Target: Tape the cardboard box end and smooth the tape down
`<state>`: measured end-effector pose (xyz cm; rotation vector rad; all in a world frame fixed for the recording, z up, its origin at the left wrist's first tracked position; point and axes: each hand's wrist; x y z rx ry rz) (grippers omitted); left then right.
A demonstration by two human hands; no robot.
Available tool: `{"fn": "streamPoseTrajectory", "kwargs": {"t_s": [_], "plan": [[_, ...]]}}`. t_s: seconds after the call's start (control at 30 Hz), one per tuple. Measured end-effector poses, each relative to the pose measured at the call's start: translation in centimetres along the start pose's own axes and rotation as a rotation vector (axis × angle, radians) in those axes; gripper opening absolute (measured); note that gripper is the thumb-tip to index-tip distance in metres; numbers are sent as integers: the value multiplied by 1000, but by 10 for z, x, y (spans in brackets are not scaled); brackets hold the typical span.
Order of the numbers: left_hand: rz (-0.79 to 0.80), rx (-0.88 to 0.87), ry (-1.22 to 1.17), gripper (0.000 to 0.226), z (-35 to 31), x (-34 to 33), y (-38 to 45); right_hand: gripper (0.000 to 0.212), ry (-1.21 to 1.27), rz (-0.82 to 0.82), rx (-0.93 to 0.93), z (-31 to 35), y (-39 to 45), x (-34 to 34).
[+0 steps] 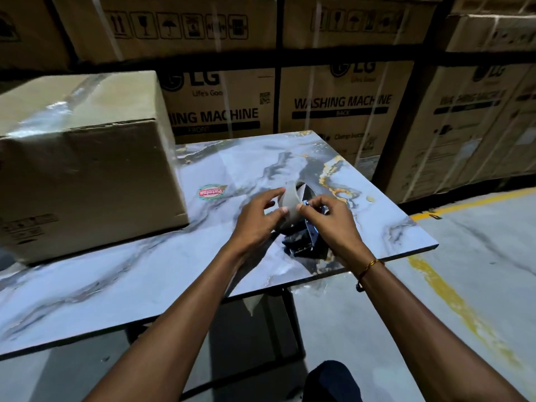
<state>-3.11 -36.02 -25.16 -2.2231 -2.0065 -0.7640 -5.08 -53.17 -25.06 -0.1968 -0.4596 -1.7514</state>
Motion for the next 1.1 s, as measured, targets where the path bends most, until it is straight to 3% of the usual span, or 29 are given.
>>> {"fn": "streamPoseTrajectory", "kwargs": {"t_s": [0.2,0.33,0.6,0.87,1.1], "plan": [[72,-24,-127,40,31,-19,61,22,-286,-97,77,-14,58,5],[85,54,-230,26,40,-31,85,24,-390,-109,46,-19,84,15],[278,132,-38,34,19,-30,118,36,-640,-35,-71,-4,109,22],[359,267,34,34,2,-27,120,33,-734,83,-161,12,109,19],[139,436,112,19,-5,-18,132,26,-682,113,-68,32,119,39]]}}
Point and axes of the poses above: each hand's wrist, its own y-axis towards the middle knuckle, its own x-axis out of the back of the hand, z = x × y, and after that the axes turned 3 degrees about -x, right-handed
